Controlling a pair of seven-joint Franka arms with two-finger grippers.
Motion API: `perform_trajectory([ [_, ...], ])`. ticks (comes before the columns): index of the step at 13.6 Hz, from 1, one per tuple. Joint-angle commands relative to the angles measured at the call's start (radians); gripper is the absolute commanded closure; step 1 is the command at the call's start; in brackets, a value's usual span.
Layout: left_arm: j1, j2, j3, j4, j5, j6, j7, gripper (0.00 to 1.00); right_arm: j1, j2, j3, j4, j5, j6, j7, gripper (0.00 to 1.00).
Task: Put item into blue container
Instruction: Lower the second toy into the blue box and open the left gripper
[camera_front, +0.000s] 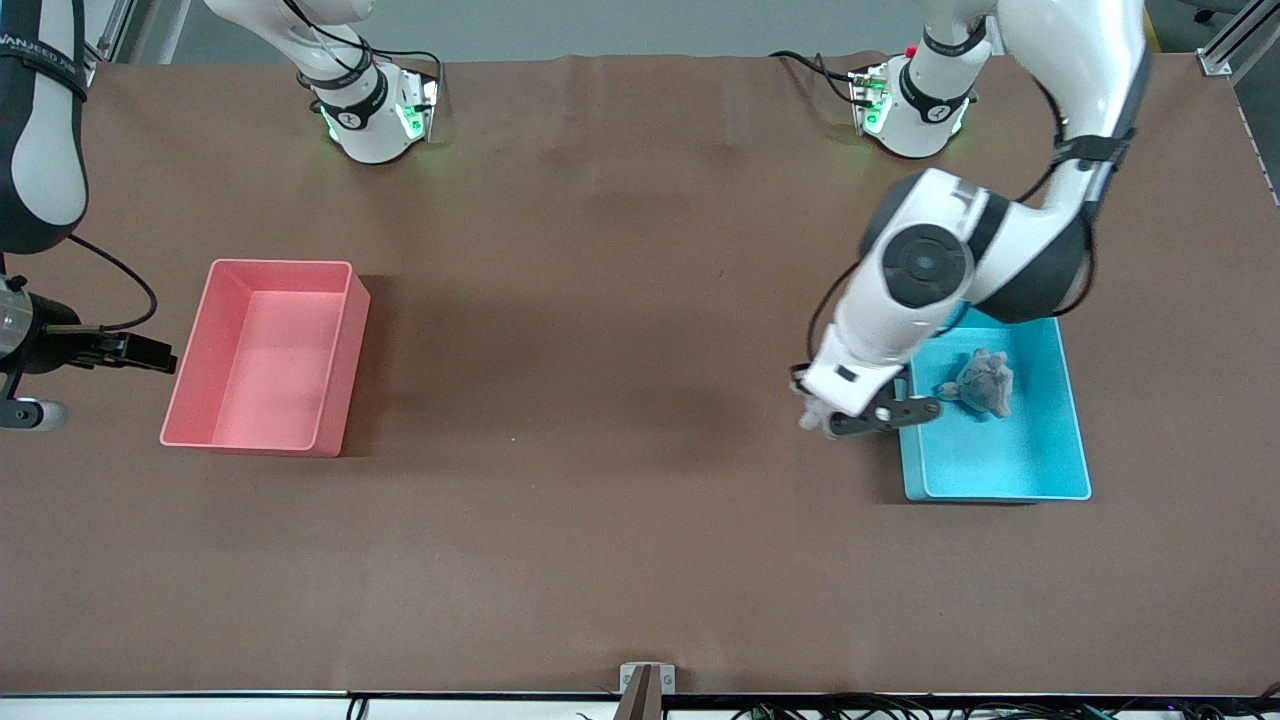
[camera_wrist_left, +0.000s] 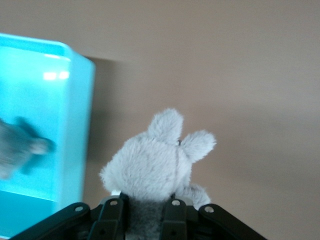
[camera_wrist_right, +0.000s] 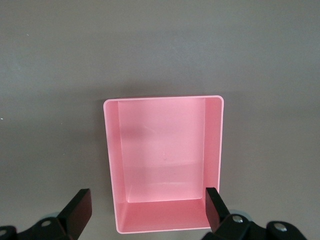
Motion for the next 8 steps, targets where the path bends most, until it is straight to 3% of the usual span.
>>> perform_trajectory([
  [1,0.123,-0.018,-0.012,-0.056,0.008,0.007,0.139,0.75,-0.036,-0.063,0.043,-0.078,-0.017,0.025,-0.010,0.00],
  [5,0.290,0.024,-0.012,-0.051,0.008,0.013,0.352,0.75,-0.028,-0.110,0.043,-0.115,-0.008,0.028,-0.008,0.00],
  [8,0.354,0.074,-0.010,-0.047,0.012,0.022,0.467,0.75,-0.027,-0.179,0.043,-0.155,-0.008,0.021,-0.008,0.00],
])
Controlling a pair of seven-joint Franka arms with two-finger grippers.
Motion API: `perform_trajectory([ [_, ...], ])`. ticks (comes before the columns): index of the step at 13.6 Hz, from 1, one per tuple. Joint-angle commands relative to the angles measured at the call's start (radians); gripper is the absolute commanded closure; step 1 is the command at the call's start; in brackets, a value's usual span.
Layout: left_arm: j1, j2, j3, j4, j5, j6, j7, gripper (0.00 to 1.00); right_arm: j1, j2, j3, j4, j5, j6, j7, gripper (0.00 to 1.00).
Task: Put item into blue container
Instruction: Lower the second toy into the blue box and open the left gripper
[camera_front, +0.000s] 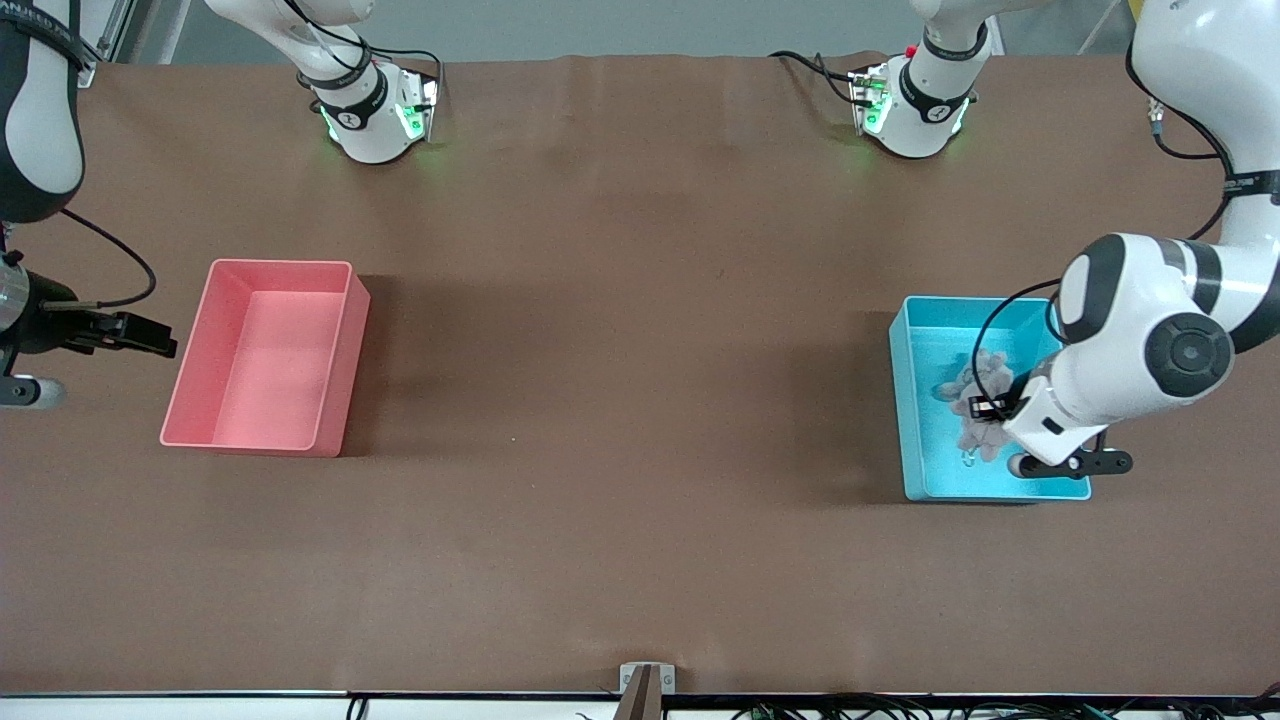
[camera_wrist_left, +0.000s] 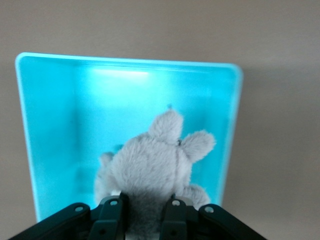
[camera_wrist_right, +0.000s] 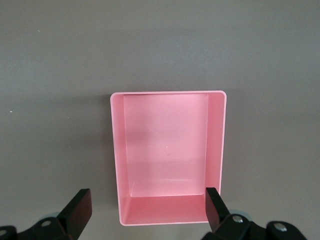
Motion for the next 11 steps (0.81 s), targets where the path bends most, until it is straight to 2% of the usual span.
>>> perform_trajectory([
  [1,0.032,0.055,-0.012,0.005,0.017,0.033,0.058,0.75,-0.017,-0.122,0.018,-0.112,-0.008,0.015,-0.007,0.00],
  [5,0.042,0.119,-0.005,0.007,0.025,0.127,0.077,0.75,-0.015,-0.257,0.018,-0.210,-0.009,0.012,-0.009,0.00],
  [11,0.058,0.190,-0.002,0.005,0.069,0.216,0.095,0.73,-0.014,-0.313,0.018,-0.209,-0.011,0.006,-0.009,0.00],
])
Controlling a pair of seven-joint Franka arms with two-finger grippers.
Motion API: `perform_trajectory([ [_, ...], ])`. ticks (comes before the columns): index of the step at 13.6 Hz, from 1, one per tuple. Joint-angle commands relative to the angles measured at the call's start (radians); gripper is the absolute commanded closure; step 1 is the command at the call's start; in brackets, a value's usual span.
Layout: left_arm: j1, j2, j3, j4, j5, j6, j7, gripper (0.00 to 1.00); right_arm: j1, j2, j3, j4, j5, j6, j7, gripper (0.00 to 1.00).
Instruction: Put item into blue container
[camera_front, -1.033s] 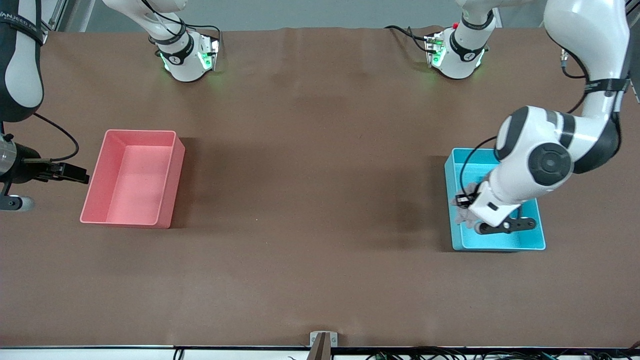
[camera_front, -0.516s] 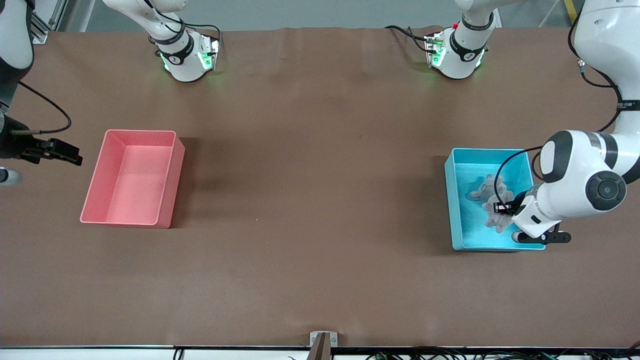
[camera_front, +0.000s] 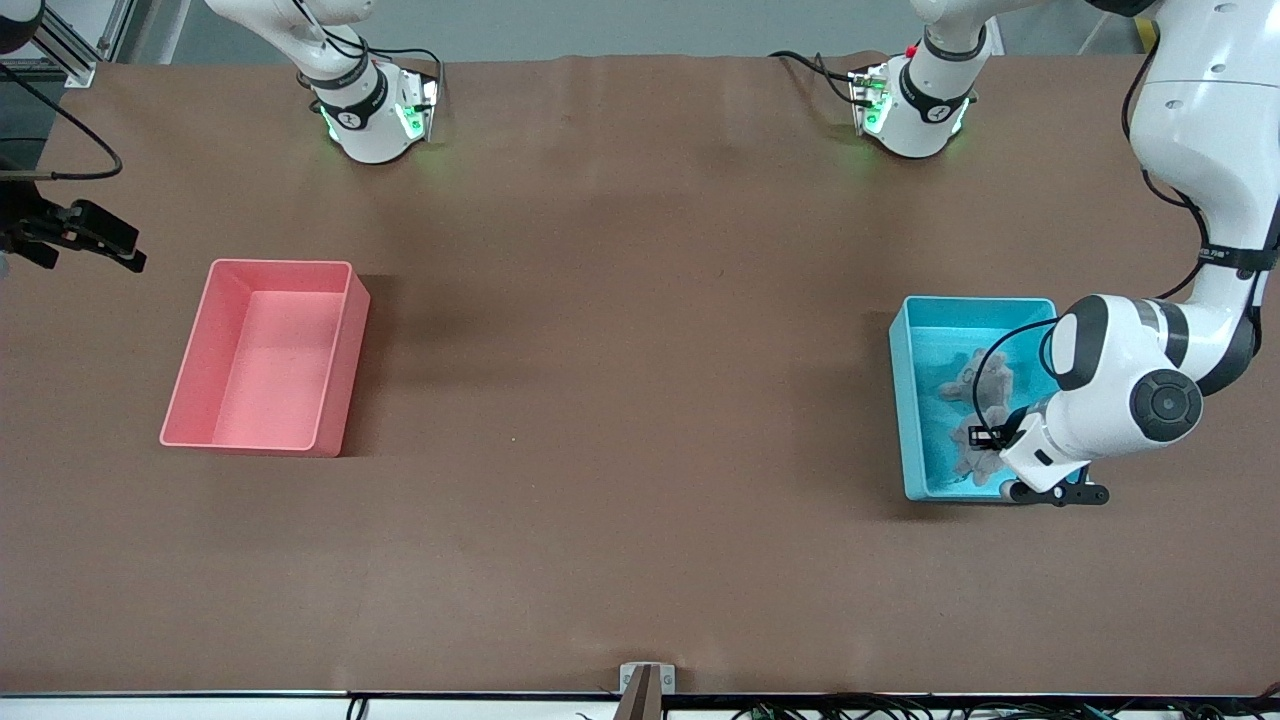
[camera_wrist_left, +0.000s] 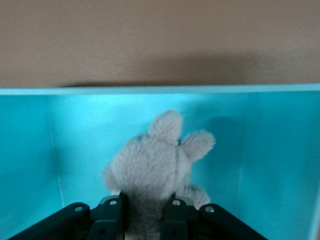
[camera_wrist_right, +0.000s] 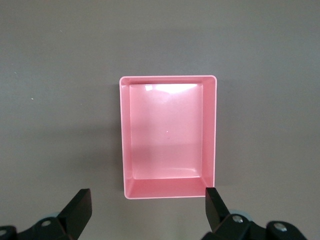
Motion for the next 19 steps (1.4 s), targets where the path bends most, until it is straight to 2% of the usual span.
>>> perform_trajectory([
  [1,0.014,0.017,-0.008,0.006,0.018,0.021,0.016,0.73,-0.014,-0.039,0.015,-0.037,-0.008,0.016,-0.007,0.00],
  [2,0.014,0.022,-0.008,0.004,0.019,0.029,0.016,0.72,-0.015,-0.039,0.015,-0.039,-0.006,0.015,-0.005,0.00],
  [4,0.014,0.028,-0.008,0.002,0.019,0.035,0.016,0.63,-0.014,-0.039,0.015,-0.040,0.016,0.010,-0.005,0.00],
  [5,0.015,0.033,-0.008,0.001,0.019,0.046,0.016,0.43,-0.011,-0.039,0.017,-0.040,0.018,0.008,-0.005,0.00],
  [6,0.014,0.030,-0.008,0.001,0.018,0.046,0.018,0.08,0.001,-0.039,0.015,-0.040,0.020,0.007,-0.007,0.00],
  [7,0.014,0.018,-0.008,-0.001,0.018,0.038,0.016,0.00,0.003,-0.041,0.015,-0.040,0.020,0.005,-0.007,0.00],
  [12,0.021,-0.148,-0.025,-0.005,-0.004,-0.148,0.019,0.00,0.005,-0.039,0.015,-0.040,0.036,-0.004,-0.018,0.00],
  [17,0.049,-0.364,-0.034,-0.005,-0.142,-0.351,0.039,0.00,0.002,-0.041,0.012,-0.040,0.072,-0.036,-0.018,0.00],
  [19,0.095,-0.448,-0.034,-0.004,-0.210,-0.414,0.096,0.00,0.005,-0.041,0.014,-0.037,0.072,-0.053,-0.016,0.00],
])
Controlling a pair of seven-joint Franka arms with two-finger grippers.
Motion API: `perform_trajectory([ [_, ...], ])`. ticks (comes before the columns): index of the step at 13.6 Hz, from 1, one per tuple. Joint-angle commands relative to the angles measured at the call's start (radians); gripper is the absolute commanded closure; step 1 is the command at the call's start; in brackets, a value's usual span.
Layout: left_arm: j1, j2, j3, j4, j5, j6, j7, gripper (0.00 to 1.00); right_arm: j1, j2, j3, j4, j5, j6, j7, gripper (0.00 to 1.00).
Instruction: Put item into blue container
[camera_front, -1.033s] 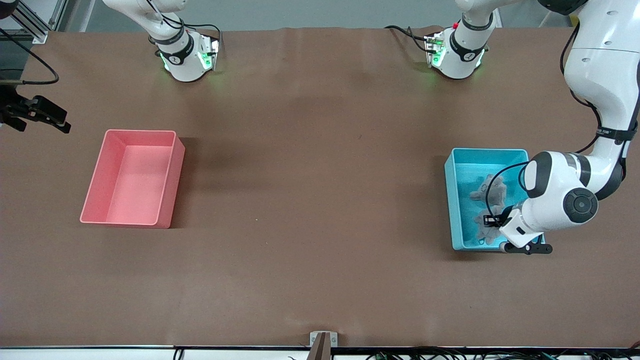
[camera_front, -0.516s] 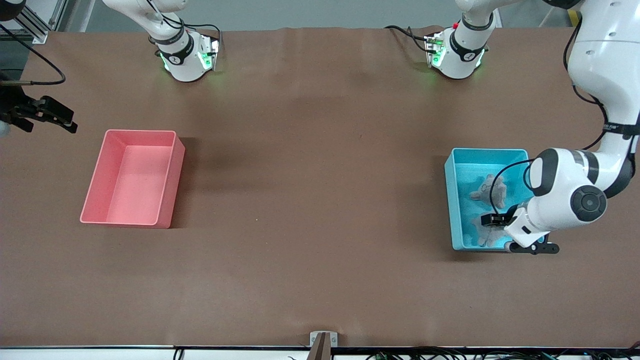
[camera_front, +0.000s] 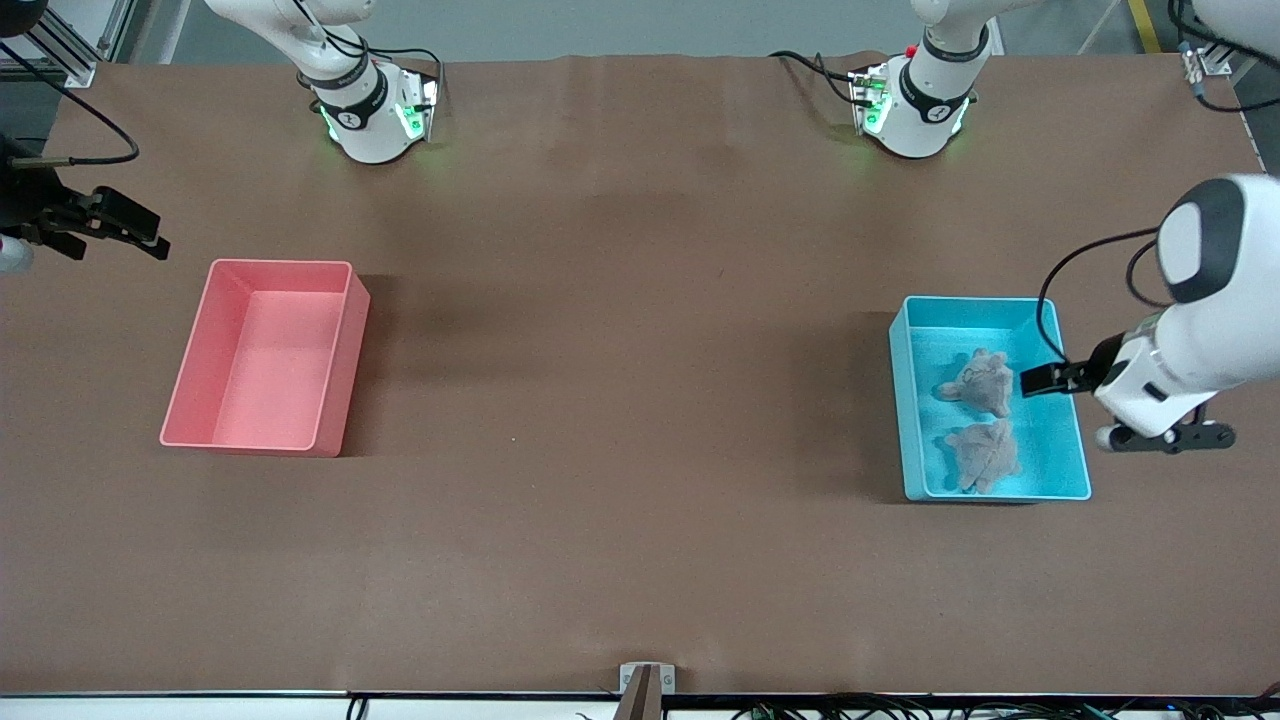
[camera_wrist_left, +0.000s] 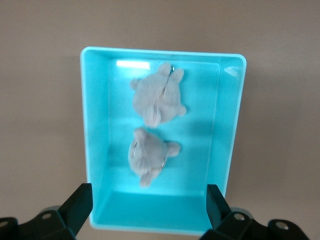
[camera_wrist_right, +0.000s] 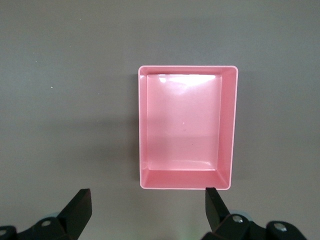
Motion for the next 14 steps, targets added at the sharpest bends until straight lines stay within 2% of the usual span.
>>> perform_trajectory([
  [1,0.067,-0.130,-0.008,-0.030,-0.104,-0.069,0.100,0.00,-0.001,-0.031,0.002,-0.022,0.016,-0.013,-0.012,0.00],
  [4,0.090,-0.230,-0.003,-0.024,-0.134,-0.121,0.114,0.00,-0.003,-0.029,0.002,-0.019,0.015,-0.007,-0.015,0.00],
  [7,0.046,-0.296,0.037,-0.021,-0.135,-0.131,0.108,0.00,-0.004,-0.029,0.000,-0.019,0.013,-0.007,-0.056,0.00],
  [8,-0.014,-0.304,0.090,-0.019,-0.135,-0.131,0.102,0.00,-0.003,-0.031,0.000,-0.020,0.012,-0.007,-0.061,0.00],
  [10,-0.182,-0.316,0.249,-0.017,-0.135,-0.131,0.097,0.00,-0.003,-0.031,0.002,-0.020,0.008,-0.007,-0.062,0.00],
  [12,-0.287,-0.319,0.342,-0.016,-0.135,-0.131,0.097,0.00,-0.003,-0.031,0.002,-0.020,0.008,-0.007,-0.064,0.00],
  [14,-0.355,-0.318,0.402,0.002,-0.135,-0.131,0.094,0.00,-0.001,-0.029,0.002,-0.019,0.007,-0.007,-0.065,0.00],
])
